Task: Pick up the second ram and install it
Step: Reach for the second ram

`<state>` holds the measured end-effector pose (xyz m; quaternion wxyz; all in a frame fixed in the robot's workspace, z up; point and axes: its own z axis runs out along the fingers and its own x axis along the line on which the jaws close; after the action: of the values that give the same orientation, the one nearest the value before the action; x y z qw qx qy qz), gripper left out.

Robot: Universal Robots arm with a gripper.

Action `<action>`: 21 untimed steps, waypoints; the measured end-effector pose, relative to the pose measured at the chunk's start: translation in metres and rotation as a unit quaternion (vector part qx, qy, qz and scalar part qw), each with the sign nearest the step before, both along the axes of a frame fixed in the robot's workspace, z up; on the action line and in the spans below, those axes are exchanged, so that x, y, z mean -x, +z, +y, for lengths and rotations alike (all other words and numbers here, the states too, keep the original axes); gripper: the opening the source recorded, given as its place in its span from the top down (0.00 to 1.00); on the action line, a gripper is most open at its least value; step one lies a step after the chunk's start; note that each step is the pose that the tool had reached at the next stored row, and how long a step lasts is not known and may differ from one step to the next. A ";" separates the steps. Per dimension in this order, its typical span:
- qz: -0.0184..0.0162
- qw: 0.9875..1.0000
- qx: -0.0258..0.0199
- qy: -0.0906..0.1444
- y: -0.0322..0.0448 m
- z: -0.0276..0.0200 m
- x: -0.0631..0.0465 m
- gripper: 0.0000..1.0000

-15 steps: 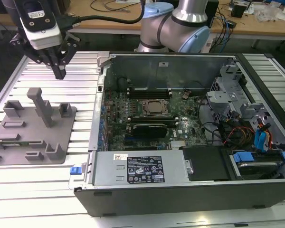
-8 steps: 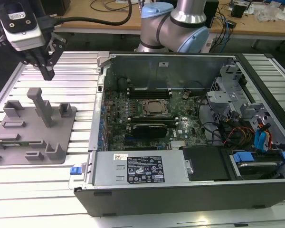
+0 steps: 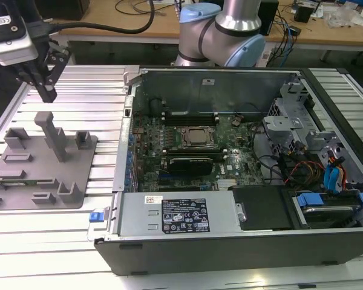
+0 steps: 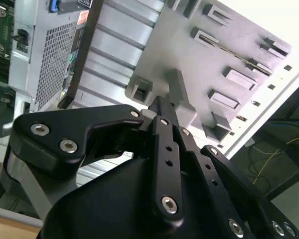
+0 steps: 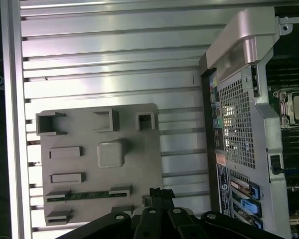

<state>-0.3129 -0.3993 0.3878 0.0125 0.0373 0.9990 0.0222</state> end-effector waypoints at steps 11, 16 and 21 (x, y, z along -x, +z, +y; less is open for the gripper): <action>0.000 1.000 0.000 0.000 -0.0019 -0.0017 0.028 0.92; 0.000 1.000 0.000 0.000 -0.0063 -0.0087 0.037 0.92; 0.000 1.000 0.000 0.000 -0.0083 -0.0113 0.038 0.92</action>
<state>-0.3506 -0.4105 0.3795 0.0125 0.0373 0.9990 0.0221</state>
